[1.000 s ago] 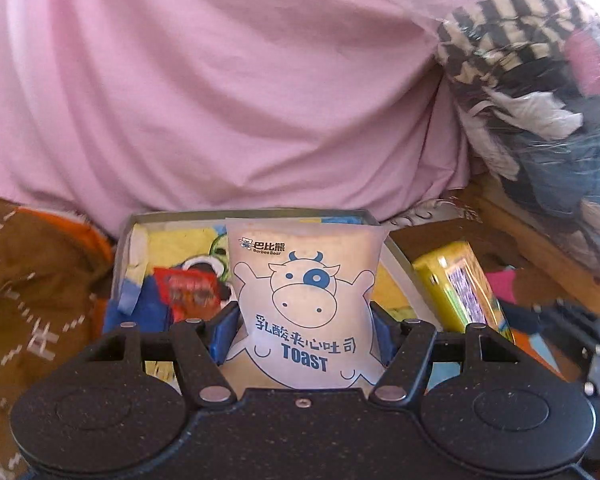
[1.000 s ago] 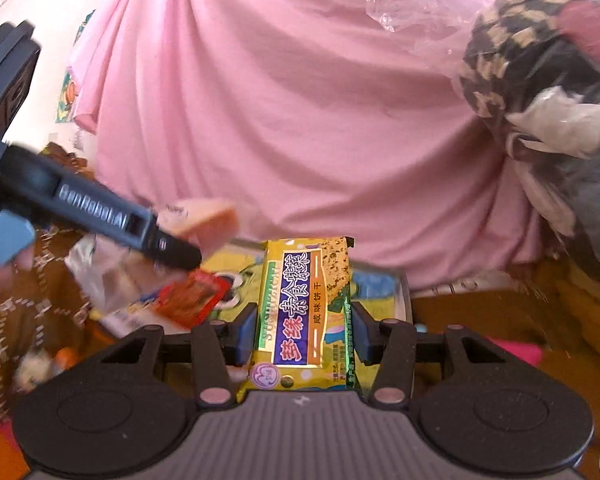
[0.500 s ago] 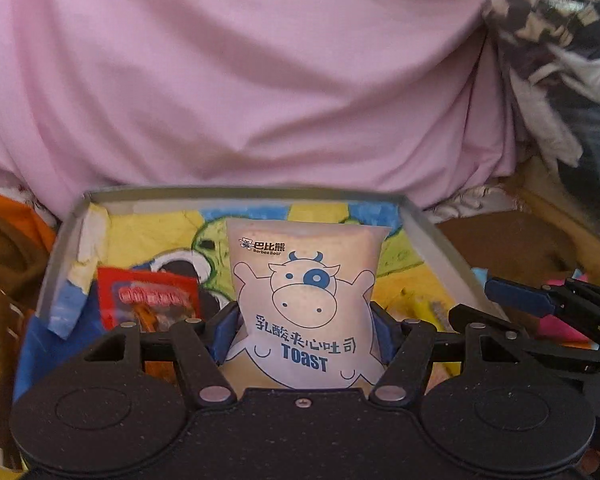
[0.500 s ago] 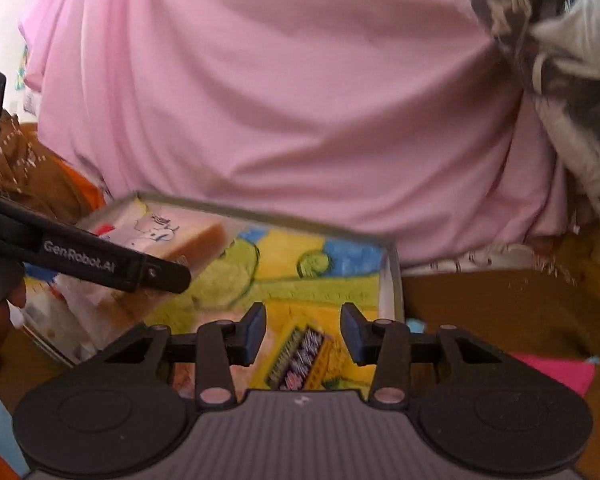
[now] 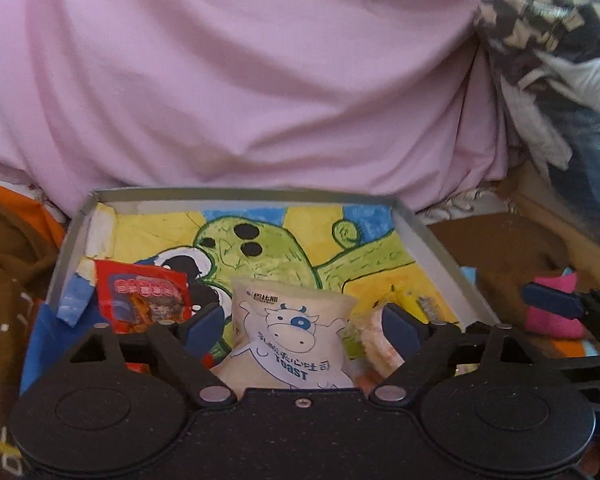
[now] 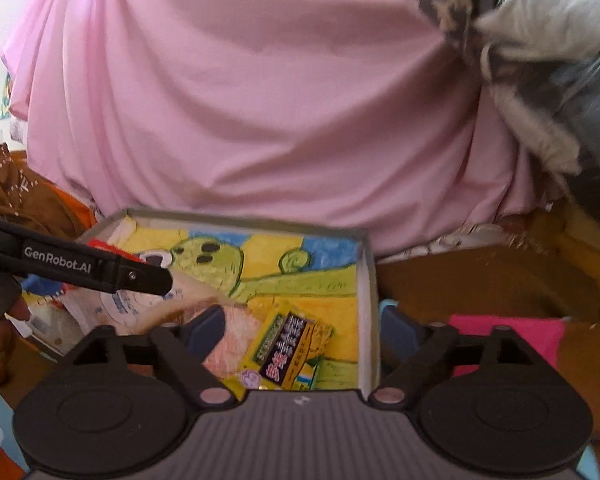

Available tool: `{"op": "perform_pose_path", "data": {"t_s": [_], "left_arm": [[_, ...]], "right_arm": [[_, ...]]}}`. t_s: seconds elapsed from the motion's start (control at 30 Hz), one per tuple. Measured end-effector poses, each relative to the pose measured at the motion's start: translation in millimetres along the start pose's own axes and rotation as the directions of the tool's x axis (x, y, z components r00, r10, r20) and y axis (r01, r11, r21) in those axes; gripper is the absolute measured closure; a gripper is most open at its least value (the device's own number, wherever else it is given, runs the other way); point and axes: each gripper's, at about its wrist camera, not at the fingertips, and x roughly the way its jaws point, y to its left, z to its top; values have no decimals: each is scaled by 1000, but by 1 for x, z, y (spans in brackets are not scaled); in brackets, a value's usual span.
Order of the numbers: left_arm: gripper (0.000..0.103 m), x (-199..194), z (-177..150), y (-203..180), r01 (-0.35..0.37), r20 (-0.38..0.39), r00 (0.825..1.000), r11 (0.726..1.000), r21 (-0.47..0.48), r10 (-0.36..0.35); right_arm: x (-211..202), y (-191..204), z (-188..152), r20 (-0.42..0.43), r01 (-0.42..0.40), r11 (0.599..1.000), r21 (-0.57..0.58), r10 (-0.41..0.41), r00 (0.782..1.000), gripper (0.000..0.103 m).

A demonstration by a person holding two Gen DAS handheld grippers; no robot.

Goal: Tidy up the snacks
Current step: 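Lower the toast bag and biscuit bar into the tray and open both grippers, then move both tools back toward the gold foil pack and meat pack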

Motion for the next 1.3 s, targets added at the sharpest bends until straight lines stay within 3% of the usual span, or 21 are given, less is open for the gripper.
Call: {"op": "perform_pose_path", "data": {"t_s": [0.13, 0.5, 0.93, 1.3], "left_arm": [[7, -26, 1, 0, -37, 44, 998, 999, -35, 38], [2, -103, 4, 2, -100, 99, 989, 989, -111, 111], [1, -196, -20, -24, -214, 139, 963, 970, -117, 230], [1, -243, -64, -66, -312, 137, 940, 950, -24, 312]], "right_arm": [[-21, 2, 11, 51, 21, 1000, -15, -20, 998, 0], [-90, 22, 34, 157, 37, 998, -52, -28, 987, 0], [-172, 48, 31, 192, 32, 991, -129, -7, 981, 0], [-229, 57, 17, 194, 49, 983, -179, -13, 981, 0]]}}
